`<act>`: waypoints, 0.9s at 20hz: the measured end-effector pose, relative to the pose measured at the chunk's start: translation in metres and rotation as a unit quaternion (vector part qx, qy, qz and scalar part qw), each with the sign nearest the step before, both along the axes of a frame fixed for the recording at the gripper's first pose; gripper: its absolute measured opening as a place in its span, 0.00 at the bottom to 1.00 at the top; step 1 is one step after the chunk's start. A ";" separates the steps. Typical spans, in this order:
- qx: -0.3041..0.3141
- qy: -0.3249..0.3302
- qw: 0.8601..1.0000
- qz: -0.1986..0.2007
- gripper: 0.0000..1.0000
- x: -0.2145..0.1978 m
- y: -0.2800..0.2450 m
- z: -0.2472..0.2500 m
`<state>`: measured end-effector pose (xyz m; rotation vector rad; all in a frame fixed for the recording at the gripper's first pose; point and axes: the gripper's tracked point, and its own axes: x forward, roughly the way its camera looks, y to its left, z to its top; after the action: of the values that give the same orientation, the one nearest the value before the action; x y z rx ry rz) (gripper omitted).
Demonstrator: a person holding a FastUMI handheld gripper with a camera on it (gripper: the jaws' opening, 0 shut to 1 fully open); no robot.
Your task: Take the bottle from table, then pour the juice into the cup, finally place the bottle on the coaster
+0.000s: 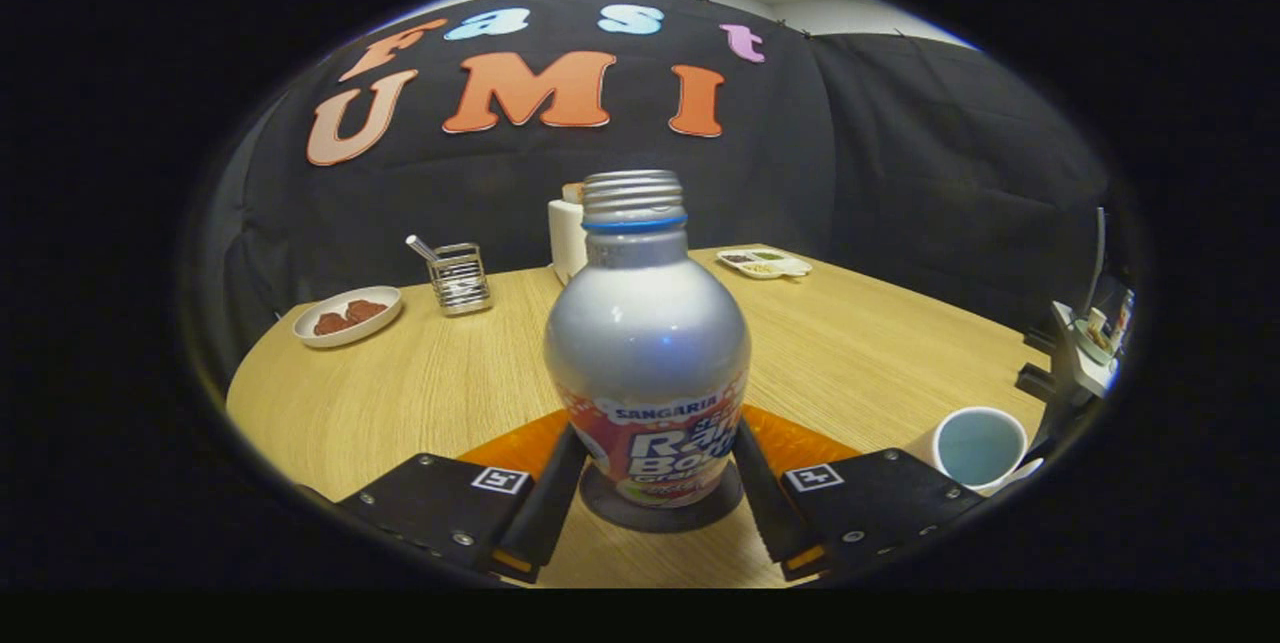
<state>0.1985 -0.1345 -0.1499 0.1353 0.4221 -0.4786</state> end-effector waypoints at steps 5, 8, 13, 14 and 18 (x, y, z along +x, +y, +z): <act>0.020 -0.010 1.000 -0.007 0.80 -0.006 0.001 -0.003; 0.032 -0.025 0.999 -0.008 0.85 -0.008 0.003 -0.001; 0.024 -0.052 0.998 0.001 0.98 -0.020 0.009 0.014; 0.025 -0.061 0.998 0.006 0.98 -0.024 0.013 0.021; 0.012 -0.096 0.995 0.034 0.98 -0.049 0.034 0.050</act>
<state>0.1496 -0.1004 -0.0995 0.1888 0.2426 -0.3897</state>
